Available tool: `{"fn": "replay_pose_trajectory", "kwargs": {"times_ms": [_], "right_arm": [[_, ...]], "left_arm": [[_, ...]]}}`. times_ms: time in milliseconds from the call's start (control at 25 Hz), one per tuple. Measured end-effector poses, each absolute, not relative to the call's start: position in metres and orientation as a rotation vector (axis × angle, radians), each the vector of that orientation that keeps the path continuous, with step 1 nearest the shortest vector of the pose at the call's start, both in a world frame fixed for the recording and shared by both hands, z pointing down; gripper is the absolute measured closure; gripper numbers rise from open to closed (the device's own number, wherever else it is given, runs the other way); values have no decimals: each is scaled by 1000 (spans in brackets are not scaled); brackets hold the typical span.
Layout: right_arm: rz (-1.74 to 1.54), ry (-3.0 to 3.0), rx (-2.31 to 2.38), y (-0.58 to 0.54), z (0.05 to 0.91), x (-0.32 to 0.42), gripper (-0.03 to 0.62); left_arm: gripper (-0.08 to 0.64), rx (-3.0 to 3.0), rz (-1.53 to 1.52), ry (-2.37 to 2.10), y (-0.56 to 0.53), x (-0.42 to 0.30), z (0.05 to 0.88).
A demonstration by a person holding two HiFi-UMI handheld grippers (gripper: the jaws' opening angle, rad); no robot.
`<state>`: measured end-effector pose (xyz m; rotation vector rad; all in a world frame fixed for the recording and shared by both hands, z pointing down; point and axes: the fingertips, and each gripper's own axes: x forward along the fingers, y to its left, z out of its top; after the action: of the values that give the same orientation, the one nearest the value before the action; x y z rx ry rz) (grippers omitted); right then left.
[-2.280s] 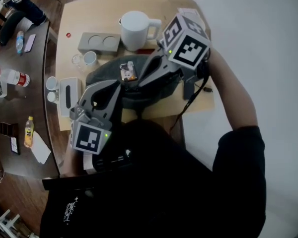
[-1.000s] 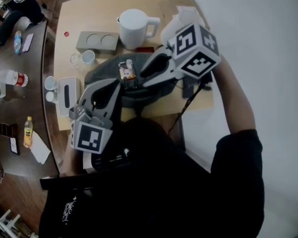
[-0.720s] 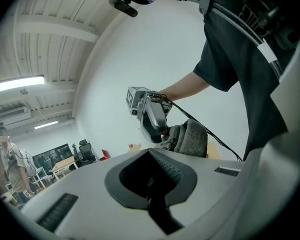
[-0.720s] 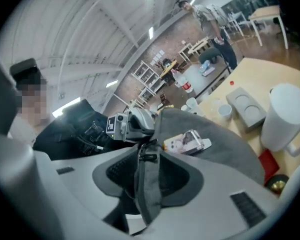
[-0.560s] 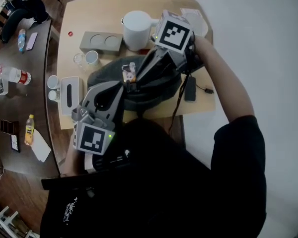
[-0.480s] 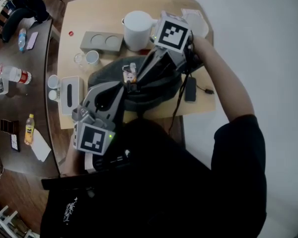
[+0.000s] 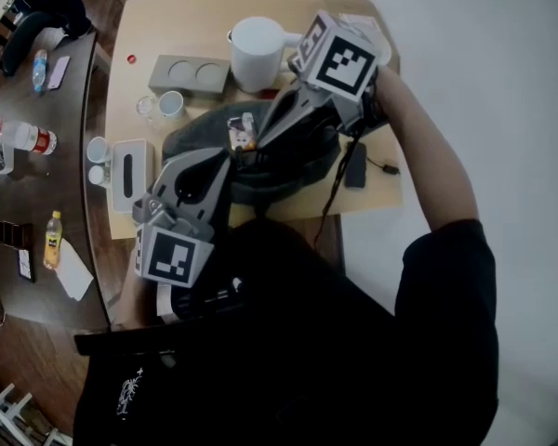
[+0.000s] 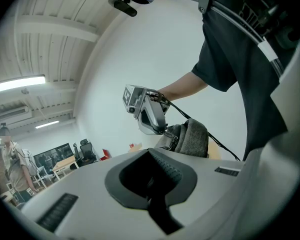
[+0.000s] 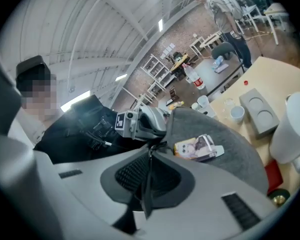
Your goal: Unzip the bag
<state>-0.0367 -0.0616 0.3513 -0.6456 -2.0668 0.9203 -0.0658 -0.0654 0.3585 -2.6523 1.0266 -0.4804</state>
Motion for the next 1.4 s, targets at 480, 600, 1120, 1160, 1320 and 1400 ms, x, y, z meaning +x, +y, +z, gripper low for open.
{"fn": "replay_pose_trajectory", "kwargs": {"times_ms": [480,600,1120,1160,1320,1400], "right_arm": [[872,-2030,-613,-43,354,-36,546],[856,-2020,-608,-41,357,-35,553],[880,-2341,-117,-45,351,-19,581],[924,-2380,-63,-46,350,-17,581],[1013,-2510,29,-44,347,-13,581],[1042,-2539,18,-43,346,-12,581]], "left_arm": [[561,-2661,-481,1021,-66,-65,359],[561,-2662,-477,1017,-65,-65,359],[561,-2734,-373,993,-65,-67,348],[561,-2780,-343,998,-64,-69,345],[560,-3048,-254,919,-63,-86,325],[560,-3153,-303,690,-67,-88,315]]}}
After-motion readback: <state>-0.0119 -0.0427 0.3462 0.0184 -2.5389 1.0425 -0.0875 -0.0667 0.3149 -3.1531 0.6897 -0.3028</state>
